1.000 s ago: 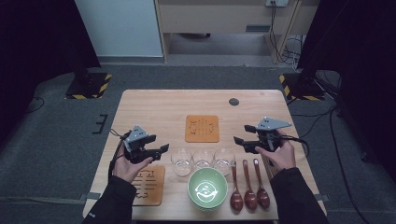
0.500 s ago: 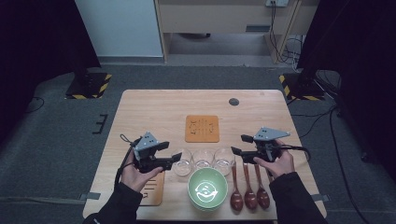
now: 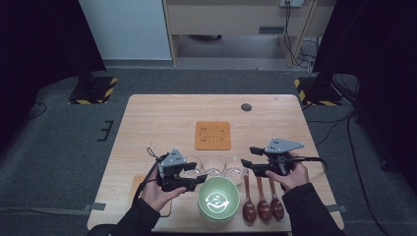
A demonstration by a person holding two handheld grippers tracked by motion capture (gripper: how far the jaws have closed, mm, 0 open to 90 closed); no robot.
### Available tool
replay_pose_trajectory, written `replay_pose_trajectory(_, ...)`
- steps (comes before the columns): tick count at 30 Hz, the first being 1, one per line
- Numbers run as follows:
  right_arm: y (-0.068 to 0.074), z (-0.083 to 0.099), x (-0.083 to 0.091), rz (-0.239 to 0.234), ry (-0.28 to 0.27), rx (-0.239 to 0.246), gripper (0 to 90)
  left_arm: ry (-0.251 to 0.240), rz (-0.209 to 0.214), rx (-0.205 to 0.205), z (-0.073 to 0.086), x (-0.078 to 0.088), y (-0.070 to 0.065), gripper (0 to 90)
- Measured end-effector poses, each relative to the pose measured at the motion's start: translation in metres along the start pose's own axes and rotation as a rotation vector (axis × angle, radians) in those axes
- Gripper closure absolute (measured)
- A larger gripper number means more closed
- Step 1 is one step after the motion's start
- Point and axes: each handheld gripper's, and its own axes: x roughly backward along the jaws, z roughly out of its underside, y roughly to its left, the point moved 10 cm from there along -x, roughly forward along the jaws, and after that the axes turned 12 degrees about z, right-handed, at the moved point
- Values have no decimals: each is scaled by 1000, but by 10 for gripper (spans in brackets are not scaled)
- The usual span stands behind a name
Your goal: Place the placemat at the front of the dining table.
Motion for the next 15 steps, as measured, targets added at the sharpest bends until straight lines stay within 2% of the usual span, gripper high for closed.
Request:
replay_pose_trajectory(12, 4, -1, 4, -18, -6, -16, 451, 90, 44, 14, 11, -22, -16, 504)
replay_pose_trajectory(15, 5, 0, 4, -20, 0, -8, 455, 108, 37, 6, 13, -25, -16, 532)
